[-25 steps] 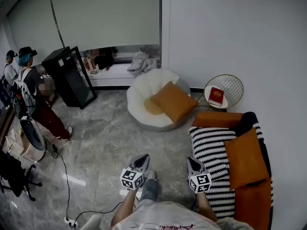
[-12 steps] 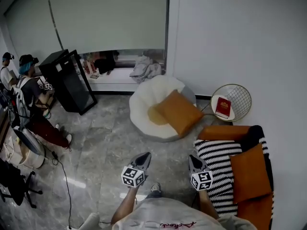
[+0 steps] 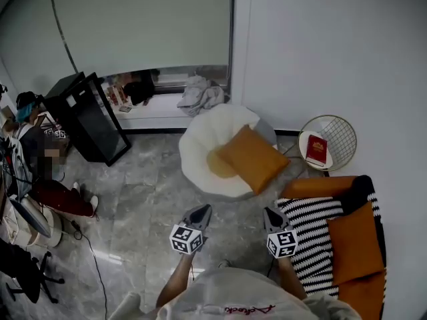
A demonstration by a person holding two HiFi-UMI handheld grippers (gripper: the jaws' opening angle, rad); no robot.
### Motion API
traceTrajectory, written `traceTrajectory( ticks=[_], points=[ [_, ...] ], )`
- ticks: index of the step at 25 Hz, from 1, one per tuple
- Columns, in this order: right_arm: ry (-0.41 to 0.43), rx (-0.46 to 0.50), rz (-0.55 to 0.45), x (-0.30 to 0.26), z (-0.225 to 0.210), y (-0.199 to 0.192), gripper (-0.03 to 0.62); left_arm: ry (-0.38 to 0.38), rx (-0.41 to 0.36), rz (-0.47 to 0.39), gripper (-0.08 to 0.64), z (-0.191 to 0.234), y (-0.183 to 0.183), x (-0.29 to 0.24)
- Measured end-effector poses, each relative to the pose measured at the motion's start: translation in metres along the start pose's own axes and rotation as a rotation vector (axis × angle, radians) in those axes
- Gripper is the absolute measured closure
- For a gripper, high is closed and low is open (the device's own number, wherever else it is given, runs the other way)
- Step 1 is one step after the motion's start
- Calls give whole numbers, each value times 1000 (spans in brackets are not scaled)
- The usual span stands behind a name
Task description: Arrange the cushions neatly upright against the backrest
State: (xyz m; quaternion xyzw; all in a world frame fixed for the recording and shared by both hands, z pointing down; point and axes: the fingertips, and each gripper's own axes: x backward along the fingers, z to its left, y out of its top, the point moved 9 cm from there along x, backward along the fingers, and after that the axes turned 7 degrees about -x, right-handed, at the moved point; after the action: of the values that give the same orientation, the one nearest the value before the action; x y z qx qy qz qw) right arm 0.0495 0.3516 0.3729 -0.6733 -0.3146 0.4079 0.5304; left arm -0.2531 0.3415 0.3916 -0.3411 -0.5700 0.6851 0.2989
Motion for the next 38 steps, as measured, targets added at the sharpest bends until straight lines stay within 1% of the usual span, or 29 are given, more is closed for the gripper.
traceTrajectory(
  ticks=[6,11,15,20,25,29,33,38],
  points=[
    [-38,-3,49,-13,-6,-6,565,-44,24,7,525,14,-10,-21],
    [-43,-6,55,-25,-13,-5,565,-50,24,12,525,19,-13,-32],
    [-46,-9,55,-37,-17,-6,565,-44,27,13,525,31,-14,-39],
    [-44,-24,60,-47,-30,-12,565,-45,27,21,525,37,-16,-59],
    [-35,-43,59,-69,-57,-15,565,-48,21,26,525,42,-12,-91],
    [-18,-60,61,-106,-85,-13,565,-39,6,37,525,57,-7,-129],
    [14,-69,78,-166,-122,3,565,-12,18,59,525,88,5,-184],
    [23,-76,70,-193,-163,18,565,-13,10,69,525,93,17,-232]
  ],
)
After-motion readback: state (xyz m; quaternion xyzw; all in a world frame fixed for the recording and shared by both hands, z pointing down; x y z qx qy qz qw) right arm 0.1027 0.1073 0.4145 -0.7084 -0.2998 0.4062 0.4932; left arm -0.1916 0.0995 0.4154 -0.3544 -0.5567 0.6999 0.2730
